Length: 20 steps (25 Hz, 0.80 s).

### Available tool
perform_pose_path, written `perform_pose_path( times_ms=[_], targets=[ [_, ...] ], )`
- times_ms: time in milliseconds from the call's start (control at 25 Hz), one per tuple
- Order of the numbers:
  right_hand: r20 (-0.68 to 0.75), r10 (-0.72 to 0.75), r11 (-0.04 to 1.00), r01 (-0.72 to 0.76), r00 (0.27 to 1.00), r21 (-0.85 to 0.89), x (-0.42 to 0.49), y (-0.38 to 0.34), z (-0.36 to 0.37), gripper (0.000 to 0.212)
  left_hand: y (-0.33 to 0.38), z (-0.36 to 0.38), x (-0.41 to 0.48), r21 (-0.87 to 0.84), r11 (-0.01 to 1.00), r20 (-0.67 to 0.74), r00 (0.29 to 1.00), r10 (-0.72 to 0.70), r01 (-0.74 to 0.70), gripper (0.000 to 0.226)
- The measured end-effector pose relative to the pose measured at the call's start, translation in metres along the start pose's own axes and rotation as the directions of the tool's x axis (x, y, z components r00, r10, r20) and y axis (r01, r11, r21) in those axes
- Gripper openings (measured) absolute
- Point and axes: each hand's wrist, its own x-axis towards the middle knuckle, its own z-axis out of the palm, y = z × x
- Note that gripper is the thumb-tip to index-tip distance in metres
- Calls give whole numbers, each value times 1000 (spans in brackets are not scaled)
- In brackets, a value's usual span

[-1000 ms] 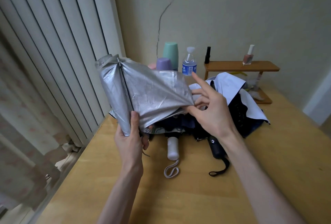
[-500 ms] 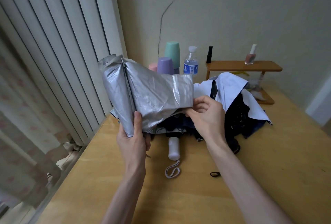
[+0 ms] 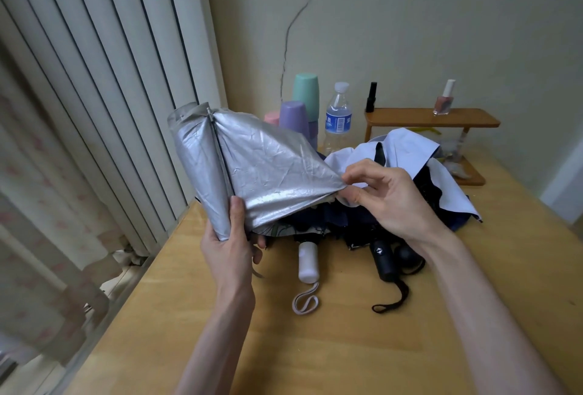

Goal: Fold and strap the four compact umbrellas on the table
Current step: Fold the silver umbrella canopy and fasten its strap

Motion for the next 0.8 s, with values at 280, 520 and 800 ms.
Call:
perform_pose_path(
  times_ms=[280,520,800],
  targets=[
    [-1,278,938,-271,961,216,-1,-17,13,43,2,0,-1,-28,1000,51,999,-13,14,31],
    [-230,340,932,-293,912,214,0,-17,29,22,-4,2,-3,27,999,83,996,16,-18,28],
    [-406,295,920,-143,865,365,2,-11,35,33,-6,6,-7,48,999,71,998,2,-6,28]
  ],
)
